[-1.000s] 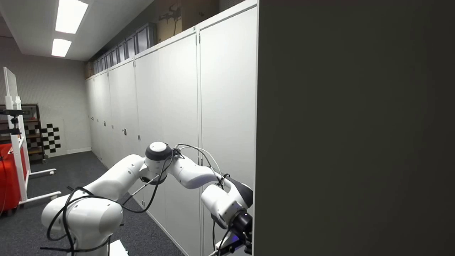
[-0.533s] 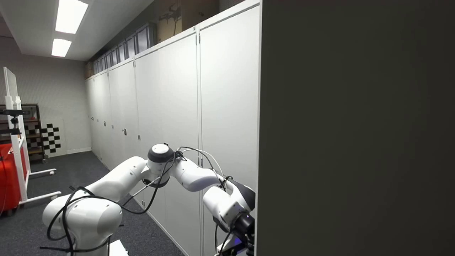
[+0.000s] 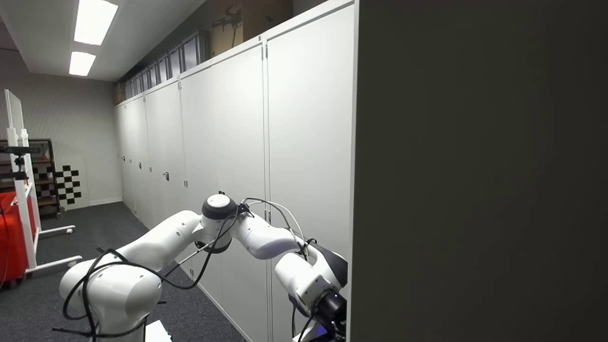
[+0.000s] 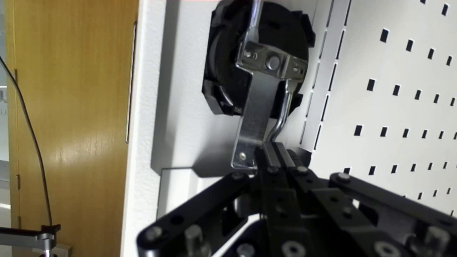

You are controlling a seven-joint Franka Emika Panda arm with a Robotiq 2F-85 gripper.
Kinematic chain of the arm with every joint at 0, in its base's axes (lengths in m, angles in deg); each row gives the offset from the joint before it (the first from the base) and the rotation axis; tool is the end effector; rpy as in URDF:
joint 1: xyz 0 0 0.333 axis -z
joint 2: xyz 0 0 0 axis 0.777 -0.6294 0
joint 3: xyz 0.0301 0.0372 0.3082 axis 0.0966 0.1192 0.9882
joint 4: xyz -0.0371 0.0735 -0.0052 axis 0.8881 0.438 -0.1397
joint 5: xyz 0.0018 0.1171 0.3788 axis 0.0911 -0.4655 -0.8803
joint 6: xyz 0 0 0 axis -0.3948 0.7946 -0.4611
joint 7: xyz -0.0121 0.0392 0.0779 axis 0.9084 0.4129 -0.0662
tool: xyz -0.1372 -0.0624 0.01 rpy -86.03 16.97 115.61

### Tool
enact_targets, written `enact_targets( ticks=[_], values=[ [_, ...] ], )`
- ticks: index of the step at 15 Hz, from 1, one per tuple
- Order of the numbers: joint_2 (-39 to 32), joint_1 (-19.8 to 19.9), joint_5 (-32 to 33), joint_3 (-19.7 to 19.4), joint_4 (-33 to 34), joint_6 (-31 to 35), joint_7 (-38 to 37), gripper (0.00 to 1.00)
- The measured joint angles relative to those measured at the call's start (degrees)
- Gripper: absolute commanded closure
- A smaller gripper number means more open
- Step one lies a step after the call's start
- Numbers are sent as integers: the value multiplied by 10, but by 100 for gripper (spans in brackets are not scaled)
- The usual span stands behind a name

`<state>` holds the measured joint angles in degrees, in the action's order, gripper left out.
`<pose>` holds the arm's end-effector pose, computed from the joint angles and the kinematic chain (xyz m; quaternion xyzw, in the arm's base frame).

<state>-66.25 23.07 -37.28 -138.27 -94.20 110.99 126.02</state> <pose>0.3392 -0.4329 0.3024 0.5415 -0.5230 0.3875 0.5320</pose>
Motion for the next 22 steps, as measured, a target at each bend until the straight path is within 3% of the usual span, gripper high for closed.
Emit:
enact_targets(
  ticks=[17, 20, 22],
  values=[
    [-67, 119, 2, -4, 94, -1, -46, 100],
    [-76, 137, 118, 9, 95, 1, -178, 100],
    [-91, 142, 148, 7, 91, -1, -230, 100]
  ],
)
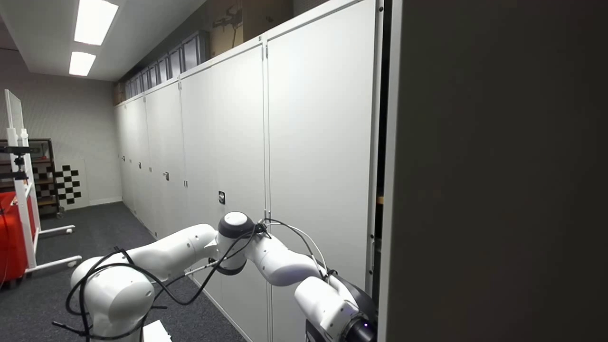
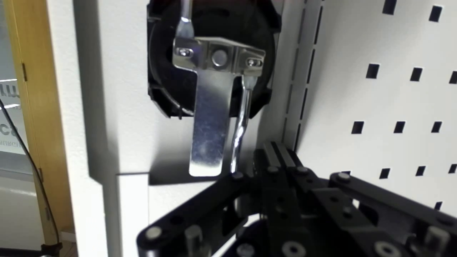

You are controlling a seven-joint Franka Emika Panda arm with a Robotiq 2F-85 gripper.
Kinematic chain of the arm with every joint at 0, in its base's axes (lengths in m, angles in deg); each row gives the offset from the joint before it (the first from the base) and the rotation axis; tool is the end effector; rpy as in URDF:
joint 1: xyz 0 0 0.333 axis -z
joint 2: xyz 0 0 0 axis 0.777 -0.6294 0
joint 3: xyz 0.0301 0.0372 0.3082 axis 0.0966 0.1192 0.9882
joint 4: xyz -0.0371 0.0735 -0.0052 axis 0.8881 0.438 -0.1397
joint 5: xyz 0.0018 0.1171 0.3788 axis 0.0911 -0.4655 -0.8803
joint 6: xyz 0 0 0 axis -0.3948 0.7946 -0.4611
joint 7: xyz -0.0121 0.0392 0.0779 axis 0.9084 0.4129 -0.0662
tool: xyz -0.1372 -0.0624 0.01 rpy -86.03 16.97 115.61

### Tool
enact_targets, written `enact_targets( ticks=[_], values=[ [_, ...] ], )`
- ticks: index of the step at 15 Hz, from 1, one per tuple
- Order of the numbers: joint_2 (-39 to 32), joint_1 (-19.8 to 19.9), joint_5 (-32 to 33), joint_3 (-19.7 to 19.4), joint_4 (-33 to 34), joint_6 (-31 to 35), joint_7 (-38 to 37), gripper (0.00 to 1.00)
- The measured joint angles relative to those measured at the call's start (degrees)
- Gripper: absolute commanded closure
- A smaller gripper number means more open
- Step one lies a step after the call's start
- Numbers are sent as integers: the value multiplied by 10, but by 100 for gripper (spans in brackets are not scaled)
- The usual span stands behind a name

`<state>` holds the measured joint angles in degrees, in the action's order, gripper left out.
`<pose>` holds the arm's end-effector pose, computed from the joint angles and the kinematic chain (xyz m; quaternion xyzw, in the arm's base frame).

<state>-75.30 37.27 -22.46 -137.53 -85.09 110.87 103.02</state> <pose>0.3266 -0.5206 0.2927 0.4900 -0.5255 0.4211 0.5536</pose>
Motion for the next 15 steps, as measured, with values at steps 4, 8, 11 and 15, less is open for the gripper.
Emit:
enact_targets(
  ticks=[4, 8, 11, 15],
  values=[
    [-4, 15, 30, 0, 3, -2, -42, 100],
    [-4, 33, 53, 1, 11, -2, -69, 100],
    [-4, 50, 81, 2, 18, -2, -96, 100],
    [-4, 80, 130, 4, 31, -2, -139, 100]
  ],
)
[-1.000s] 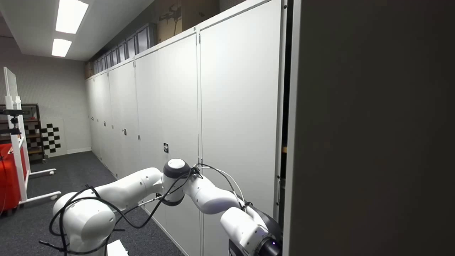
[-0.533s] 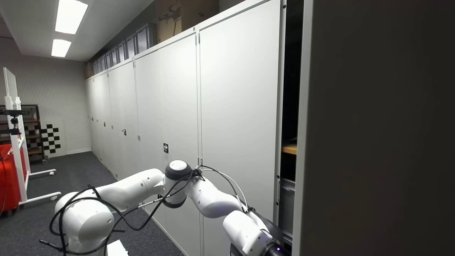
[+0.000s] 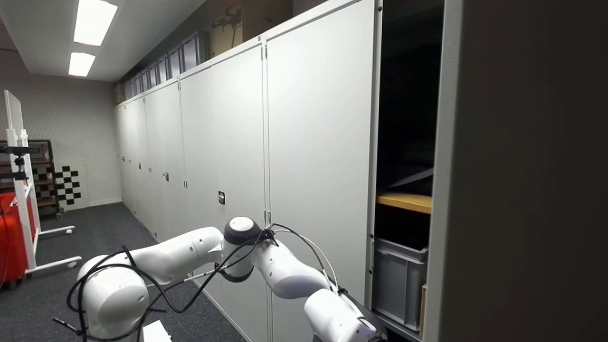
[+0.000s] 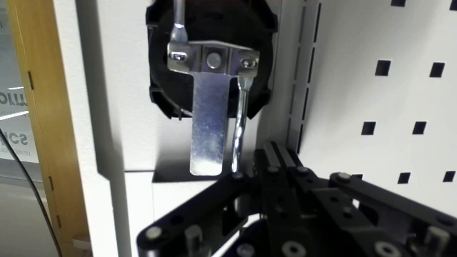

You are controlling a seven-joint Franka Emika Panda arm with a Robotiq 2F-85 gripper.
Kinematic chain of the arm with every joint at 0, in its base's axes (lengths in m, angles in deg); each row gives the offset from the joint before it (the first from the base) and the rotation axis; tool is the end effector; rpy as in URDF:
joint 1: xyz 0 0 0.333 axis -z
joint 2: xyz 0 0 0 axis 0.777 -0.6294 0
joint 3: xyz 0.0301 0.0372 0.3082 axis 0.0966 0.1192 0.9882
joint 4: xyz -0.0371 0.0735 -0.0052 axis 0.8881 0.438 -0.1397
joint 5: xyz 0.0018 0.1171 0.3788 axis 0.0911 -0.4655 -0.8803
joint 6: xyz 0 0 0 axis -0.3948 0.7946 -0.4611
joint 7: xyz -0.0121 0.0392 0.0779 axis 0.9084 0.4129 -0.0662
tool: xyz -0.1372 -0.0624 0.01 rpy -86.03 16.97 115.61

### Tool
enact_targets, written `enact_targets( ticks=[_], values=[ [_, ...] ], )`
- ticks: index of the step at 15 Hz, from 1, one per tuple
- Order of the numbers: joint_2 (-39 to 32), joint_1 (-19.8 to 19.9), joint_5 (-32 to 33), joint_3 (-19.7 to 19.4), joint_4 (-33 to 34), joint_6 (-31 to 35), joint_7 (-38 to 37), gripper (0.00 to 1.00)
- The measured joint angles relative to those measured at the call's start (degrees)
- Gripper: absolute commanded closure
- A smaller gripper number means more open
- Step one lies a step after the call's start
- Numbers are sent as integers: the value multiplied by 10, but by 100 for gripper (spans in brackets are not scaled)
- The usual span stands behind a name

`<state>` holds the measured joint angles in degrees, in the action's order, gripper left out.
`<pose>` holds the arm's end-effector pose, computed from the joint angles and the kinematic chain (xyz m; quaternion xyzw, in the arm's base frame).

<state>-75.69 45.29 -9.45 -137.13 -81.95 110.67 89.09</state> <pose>0.3065 -0.5705 0.2937 0.4737 -0.5376 0.4278 0.5511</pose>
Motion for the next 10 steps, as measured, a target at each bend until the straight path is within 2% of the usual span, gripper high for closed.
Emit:
enact_targets(
  ticks=[4, 10],
  values=[
    [0, 35, 52, 2, 19, 0, -45, 100],
    [0, 96, 162, 2, 52, 0, -146, 100]
  ],
)
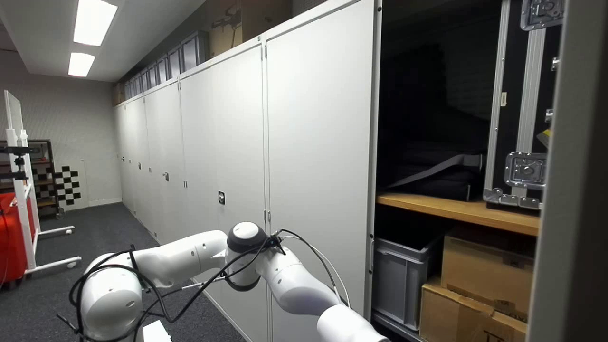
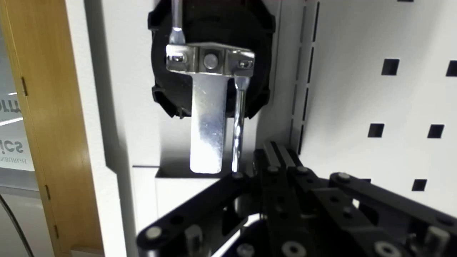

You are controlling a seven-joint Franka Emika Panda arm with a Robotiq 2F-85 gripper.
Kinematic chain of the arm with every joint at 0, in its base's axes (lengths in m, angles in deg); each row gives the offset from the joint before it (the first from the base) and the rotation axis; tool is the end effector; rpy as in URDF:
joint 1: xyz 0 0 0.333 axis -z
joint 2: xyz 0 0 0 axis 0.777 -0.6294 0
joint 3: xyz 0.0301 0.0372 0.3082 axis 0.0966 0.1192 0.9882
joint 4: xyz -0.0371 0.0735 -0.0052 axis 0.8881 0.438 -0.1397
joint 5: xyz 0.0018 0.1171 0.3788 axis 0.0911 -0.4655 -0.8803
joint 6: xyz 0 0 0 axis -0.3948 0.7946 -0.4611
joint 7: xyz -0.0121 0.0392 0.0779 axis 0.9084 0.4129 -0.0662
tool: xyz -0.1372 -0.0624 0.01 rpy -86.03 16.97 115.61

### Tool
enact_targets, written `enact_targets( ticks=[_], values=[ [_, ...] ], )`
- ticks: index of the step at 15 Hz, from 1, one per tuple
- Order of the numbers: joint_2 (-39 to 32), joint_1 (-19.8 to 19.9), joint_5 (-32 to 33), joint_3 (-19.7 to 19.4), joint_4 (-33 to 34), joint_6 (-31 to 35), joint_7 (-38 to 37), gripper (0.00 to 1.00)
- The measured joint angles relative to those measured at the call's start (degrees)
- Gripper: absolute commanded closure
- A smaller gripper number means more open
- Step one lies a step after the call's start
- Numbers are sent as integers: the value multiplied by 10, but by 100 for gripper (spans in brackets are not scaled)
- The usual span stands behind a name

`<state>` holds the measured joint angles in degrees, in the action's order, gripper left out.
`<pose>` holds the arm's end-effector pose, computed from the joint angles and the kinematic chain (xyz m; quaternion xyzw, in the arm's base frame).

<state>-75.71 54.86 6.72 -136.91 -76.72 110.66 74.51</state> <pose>0.2891 -0.6285 0.2945 0.4714 -0.5408 0.4334 0.5454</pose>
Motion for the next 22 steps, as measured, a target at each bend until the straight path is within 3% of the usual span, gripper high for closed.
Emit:
enact_targets(
  ticks=[8, 22],
  values=[
    [0, 86, 74, 5, 79, 0, -50, 100],
    [-4, 190, 117, 20, 201, 0, -57, 100]
  ],
)
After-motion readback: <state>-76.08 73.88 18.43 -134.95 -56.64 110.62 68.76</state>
